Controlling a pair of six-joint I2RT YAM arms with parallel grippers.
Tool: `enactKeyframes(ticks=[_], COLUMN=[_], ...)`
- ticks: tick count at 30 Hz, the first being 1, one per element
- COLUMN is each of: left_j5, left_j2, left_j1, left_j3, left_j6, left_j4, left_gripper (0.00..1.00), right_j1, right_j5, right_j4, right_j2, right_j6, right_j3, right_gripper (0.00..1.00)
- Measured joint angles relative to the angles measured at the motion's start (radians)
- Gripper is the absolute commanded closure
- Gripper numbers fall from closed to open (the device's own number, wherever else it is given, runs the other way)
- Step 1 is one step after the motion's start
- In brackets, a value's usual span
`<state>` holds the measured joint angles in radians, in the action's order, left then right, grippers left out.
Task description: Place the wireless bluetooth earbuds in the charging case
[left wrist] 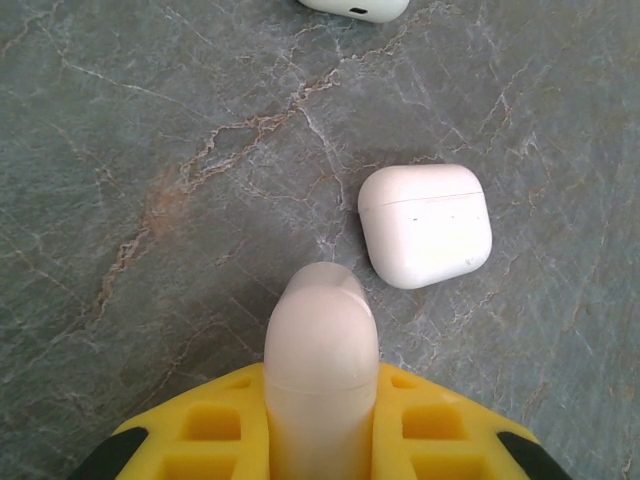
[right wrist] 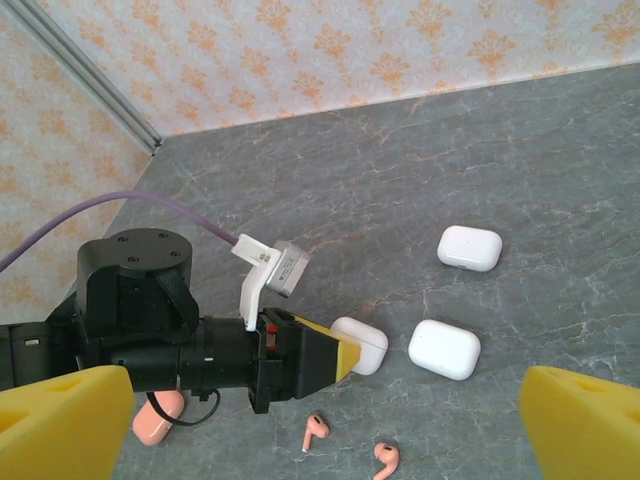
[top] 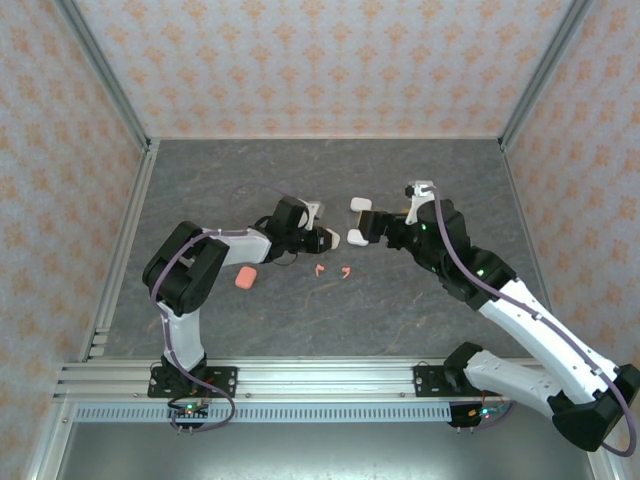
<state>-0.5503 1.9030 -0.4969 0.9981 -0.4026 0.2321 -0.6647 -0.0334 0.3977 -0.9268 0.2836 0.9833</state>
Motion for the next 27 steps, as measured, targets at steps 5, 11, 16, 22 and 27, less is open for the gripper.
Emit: enactKeyframes(ticks=[5,11,16,22,27], left_j5=[0.002,0.018,0.036,0.053,0.061], left_j2=[0.017,0.012,-0.085,-0.303,-0.473], left_j1=[0.011,0.021,0.054,0.130,0.241], left_j3=[0.001,-0.010,-0.065,-0.111,-0.186], left_j6=[-0.018,-0.016,-0.008,0.030,0.032], left_j4=[0.006,0.010,-0.005,-0.035,-0.061], left_gripper=[0.58,0.47,0.42,0.35,0.27], right_j1=[0.000,0.000,0.000,-0.002,-0.074], right_j5=[0.031,0.042,0.017,-0.083,-0.129], right_j4=[-0.016,-0.029,-0.031,-0.029,-0.024], right_j2=[0.040,0.067,0.042,-0.080,-0.261], right_j6=[0.025,0.038,0.039,0.041,0.029], right_j3=[-0.042,-0.082,-0.082,-0.074,-0.005], right_gripper=[0.01,0.01,0.04,0.09,0.10])
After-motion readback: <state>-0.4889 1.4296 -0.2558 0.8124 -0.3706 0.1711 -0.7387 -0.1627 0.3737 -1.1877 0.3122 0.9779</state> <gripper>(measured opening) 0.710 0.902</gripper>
